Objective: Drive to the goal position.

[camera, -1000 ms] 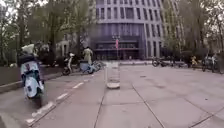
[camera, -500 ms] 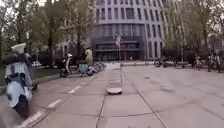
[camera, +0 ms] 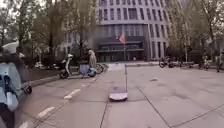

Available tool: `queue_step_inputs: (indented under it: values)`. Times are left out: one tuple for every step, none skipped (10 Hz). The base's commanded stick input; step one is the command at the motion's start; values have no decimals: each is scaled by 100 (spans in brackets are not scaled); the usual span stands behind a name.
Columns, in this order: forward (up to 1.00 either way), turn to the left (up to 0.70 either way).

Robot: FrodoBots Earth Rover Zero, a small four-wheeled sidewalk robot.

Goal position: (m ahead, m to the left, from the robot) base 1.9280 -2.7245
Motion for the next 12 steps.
queue_step_inputs:
  values:
    - [70, 14]
    - [70, 14]
    - [70, 14]
    - [70, 14]
    - [70, 14]
    - [70, 14]
    - [12, 73]
    - [0, 59]
    - [0, 47]
    - [0, 45]
    - [0, 45]
    - [0, 45]
